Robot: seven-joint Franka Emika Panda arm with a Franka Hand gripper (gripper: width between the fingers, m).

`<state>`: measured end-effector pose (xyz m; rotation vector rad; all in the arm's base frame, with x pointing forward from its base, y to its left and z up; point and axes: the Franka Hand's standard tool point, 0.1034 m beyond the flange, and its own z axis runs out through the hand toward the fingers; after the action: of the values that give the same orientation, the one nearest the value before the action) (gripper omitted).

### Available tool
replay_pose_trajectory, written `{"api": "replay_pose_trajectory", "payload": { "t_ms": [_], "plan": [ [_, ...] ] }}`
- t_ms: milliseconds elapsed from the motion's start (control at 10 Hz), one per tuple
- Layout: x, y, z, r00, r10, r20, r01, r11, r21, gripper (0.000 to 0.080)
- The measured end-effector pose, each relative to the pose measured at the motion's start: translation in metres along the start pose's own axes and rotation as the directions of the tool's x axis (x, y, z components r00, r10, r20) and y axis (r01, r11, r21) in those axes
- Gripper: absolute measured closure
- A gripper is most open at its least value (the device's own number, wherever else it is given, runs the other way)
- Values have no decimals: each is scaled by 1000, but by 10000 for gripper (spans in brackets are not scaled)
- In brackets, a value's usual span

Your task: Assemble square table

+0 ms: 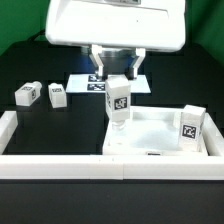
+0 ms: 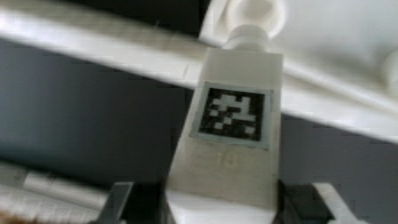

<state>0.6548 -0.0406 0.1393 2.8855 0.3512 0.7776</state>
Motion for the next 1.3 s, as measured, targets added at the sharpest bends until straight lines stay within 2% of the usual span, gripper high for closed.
{"api": "replay_pose_trajectory", "payload": {
  "t_ms": [100,500,800,1300],
  "plan": [
    [-2,1,3,1000,-3,-14,3,1000,-8,508],
    [-3,-7,6,1000,-10,-8,10,1000,0,508],
    [-8,-19,14,1000,-21,0,21,1000,8,508],
    [-11,-22,17,1000,-26,-1,26,1000,9,508]
  ]
}}
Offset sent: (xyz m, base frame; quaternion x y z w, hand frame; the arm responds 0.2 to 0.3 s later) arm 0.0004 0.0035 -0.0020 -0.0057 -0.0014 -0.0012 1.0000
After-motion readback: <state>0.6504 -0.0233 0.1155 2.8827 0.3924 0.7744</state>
